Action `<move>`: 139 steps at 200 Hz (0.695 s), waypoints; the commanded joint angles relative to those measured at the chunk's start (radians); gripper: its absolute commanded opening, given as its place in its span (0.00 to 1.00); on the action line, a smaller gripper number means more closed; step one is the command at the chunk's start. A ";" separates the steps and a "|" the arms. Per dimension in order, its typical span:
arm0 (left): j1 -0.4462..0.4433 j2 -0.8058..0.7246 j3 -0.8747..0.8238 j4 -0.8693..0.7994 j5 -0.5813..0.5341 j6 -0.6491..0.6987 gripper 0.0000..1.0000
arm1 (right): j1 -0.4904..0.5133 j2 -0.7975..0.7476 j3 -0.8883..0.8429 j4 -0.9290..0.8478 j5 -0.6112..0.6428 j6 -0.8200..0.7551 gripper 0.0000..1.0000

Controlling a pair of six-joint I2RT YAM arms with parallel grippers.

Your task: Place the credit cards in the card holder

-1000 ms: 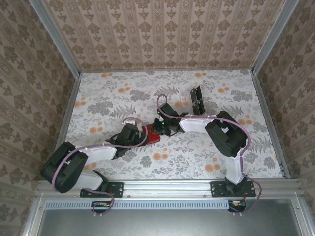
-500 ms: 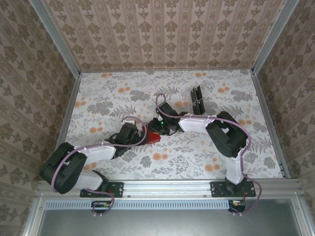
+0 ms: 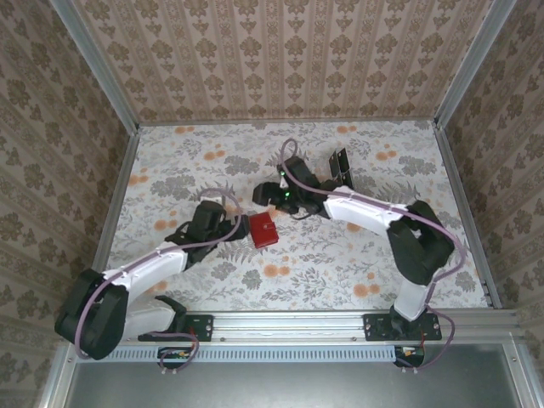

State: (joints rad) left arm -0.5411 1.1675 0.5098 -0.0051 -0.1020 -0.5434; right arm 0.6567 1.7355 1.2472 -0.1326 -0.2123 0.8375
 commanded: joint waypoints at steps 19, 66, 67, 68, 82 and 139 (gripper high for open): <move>0.136 -0.048 0.144 -0.130 -0.083 0.126 1.00 | -0.144 -0.214 -0.049 -0.142 0.139 -0.105 0.91; 0.212 -0.043 0.183 0.083 -0.312 0.300 1.00 | -0.315 -0.366 -0.083 -0.271 0.431 -0.236 1.00; 0.213 -0.043 0.183 0.090 -0.316 0.306 1.00 | -0.319 -0.370 -0.085 -0.271 0.435 -0.238 1.00; 0.215 -0.043 0.183 0.097 -0.319 0.313 1.00 | -0.323 -0.373 -0.087 -0.271 0.439 -0.239 1.00; 0.249 -0.034 0.182 0.178 -0.339 0.389 1.00 | -0.370 -0.417 -0.150 -0.219 0.533 -0.258 1.00; 0.471 0.034 0.101 0.393 -0.164 0.509 1.00 | -0.523 -0.545 -0.437 0.056 0.765 -0.399 1.00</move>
State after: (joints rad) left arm -0.1169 1.1763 0.6716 0.2504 -0.3332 -0.1089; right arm 0.1864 1.2263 0.8852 -0.1993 0.4152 0.5171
